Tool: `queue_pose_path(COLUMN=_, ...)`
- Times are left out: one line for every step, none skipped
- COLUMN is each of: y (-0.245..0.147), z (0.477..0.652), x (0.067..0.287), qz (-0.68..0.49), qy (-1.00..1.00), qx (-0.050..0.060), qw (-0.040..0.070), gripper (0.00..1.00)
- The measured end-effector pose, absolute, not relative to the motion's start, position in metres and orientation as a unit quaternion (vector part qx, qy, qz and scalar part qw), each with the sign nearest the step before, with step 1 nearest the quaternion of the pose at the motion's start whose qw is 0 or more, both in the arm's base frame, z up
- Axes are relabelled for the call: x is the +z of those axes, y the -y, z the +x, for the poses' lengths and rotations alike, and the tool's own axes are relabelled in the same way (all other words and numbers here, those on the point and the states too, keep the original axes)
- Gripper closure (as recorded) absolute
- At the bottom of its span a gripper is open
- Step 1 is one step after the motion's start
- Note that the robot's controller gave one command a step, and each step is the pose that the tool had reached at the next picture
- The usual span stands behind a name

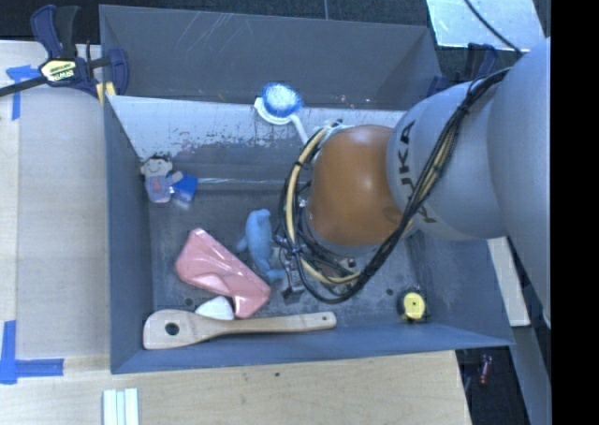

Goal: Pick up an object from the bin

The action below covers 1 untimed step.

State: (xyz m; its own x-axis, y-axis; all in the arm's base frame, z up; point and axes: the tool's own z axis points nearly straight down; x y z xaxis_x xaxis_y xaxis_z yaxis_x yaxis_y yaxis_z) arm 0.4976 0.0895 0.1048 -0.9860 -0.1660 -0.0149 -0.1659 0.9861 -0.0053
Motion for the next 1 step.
queue_pose_path(y=-0.0896, z=0.4987, x=0.1275, qz=-0.084, qy=-0.996, qx=-0.002, qw=0.01, gripper=1.0)
